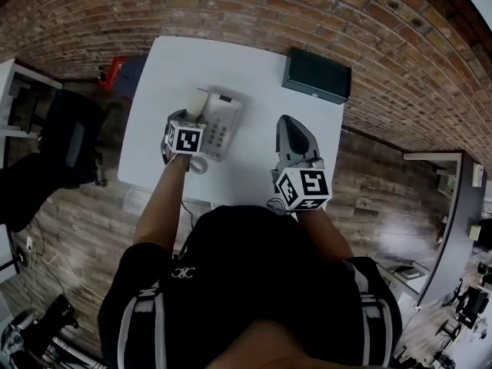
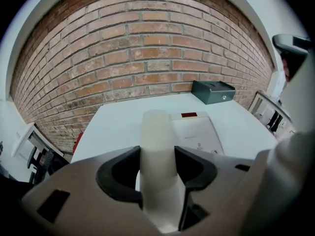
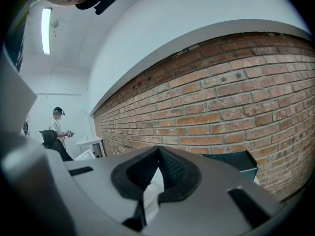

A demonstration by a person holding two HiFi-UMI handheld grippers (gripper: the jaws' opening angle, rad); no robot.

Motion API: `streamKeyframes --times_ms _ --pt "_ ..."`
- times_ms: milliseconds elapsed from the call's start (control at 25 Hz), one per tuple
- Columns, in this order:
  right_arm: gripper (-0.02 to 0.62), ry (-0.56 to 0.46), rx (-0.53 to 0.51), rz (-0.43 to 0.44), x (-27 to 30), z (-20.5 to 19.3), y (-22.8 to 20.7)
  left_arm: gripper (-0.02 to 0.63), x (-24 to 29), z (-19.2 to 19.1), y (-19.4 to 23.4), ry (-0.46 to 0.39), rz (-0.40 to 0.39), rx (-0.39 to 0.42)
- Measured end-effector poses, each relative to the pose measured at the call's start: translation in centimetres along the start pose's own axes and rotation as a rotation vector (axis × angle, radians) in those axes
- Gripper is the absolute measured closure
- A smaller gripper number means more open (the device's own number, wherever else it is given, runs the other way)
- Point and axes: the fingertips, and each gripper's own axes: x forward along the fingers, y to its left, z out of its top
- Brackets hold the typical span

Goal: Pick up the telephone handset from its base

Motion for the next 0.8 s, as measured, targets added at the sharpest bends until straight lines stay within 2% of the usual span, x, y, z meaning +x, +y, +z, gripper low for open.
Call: streamKeyframes --times_ms 280,800 --pt "0.597 -0.022 -0.001 0.016 -0.5 0.6 0.4 0.396 -2.9 1.5 -0.1 -0.099 0.033 -0.008" --pt "0.598 -0.073 0.001 0.057 -1.8 1.5 2.2 0.396 -15.0 5.9 -1.4 -0.419 0.064 -0.074"
